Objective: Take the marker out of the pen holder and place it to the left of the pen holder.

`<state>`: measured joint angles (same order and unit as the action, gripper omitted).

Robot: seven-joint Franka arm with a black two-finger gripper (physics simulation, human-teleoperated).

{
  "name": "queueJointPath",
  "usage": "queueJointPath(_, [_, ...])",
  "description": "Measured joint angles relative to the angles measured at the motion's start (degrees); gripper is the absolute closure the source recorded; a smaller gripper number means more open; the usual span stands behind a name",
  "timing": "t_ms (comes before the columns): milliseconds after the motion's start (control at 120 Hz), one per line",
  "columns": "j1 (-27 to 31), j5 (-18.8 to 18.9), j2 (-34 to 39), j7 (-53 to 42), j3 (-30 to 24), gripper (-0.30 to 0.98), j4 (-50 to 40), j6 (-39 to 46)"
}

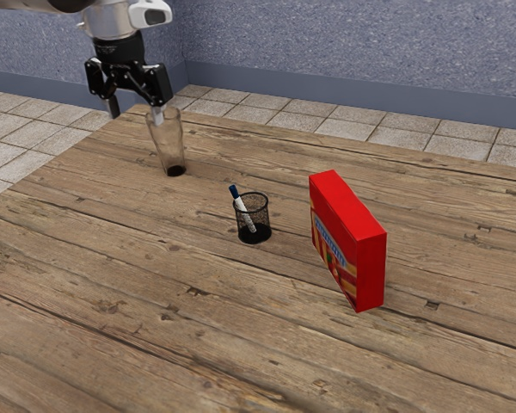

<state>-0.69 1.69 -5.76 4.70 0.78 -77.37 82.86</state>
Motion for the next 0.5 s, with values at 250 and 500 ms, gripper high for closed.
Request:
queueJointPath(250, [0.0, -0.2, -0.9, 0.2, -0.1, 0.00, -0.1, 0.6])
queueJointPath(500, [0.2, -2.7, -10.6, 0.7, 0.3, 0.00, -7.8, 11.2])
